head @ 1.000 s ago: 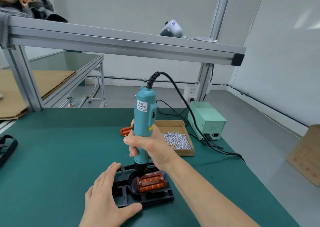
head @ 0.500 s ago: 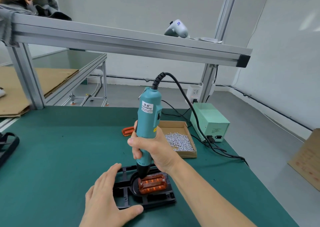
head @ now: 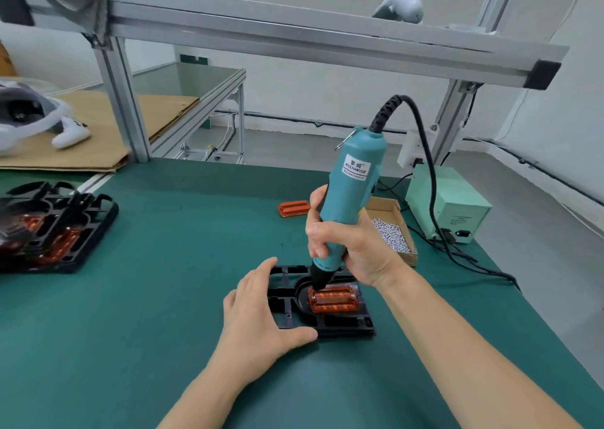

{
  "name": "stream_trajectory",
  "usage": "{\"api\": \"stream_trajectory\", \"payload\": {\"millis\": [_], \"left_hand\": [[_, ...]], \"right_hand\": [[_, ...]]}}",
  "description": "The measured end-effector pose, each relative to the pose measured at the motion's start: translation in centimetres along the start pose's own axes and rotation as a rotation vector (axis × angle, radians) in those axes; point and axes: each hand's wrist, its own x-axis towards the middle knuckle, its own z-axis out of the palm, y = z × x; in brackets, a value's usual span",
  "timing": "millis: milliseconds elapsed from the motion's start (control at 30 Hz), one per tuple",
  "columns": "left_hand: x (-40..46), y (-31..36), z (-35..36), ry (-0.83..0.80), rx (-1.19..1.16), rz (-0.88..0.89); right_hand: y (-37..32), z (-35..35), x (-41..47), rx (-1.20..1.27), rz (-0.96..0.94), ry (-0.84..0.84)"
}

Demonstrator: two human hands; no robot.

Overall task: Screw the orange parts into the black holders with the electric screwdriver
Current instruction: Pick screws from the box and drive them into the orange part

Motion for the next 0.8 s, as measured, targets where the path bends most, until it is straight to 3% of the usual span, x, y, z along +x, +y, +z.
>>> {"api": "stream_trajectory", "payload": {"millis": [800], "left_hand": [[-0.03, -0.06, 0.08, 0.021, 0.017, 0.040]], "right_hand": [[-0.10, 0.34, 0.34, -0.032, 0.046, 0.025]]}}
